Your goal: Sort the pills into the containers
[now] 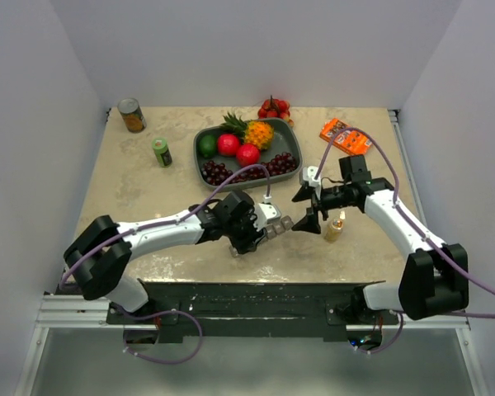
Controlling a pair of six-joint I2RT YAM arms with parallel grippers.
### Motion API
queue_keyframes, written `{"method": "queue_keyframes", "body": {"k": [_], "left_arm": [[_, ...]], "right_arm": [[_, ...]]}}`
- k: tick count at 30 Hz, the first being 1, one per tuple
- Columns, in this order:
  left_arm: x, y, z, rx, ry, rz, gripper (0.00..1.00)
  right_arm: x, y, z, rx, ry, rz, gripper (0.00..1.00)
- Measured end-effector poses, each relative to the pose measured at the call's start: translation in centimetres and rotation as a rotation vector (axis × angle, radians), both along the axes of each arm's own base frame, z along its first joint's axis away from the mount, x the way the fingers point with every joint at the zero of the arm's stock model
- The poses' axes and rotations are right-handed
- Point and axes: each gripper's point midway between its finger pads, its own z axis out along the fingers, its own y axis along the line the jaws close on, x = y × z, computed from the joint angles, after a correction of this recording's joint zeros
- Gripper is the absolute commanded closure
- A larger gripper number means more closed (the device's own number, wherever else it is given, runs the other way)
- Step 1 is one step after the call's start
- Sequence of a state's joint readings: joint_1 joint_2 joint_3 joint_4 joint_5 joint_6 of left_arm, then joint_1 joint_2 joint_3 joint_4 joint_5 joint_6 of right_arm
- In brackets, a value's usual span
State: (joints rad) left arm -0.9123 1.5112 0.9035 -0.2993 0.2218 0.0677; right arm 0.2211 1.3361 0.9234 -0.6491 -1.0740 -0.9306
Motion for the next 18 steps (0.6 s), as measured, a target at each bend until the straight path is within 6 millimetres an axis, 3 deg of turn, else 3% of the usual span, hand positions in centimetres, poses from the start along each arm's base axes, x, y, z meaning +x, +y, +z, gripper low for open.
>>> {"method": "queue_keyframes", "body": {"k": [7,11,18], "left_arm": [[0.5,0.7,-4.2,0.11,0.04,0.031,0.98],[1.3,0.3,-4.8,0.115,0.025,0.054,0.88],[2.4,-0.1,-4.6,0.105,-0.001,0.108,0.42]], "right_arm": [[2.1,-3.0,1.4,-0.014,-0.049,-0.137,0.01],[2.4,-3.4,1.5,-0.015,-0.049,-0.159,0.01],[2.5,-3.6,1.5,-0.015,-0.049,-0.165,0.01]]}}
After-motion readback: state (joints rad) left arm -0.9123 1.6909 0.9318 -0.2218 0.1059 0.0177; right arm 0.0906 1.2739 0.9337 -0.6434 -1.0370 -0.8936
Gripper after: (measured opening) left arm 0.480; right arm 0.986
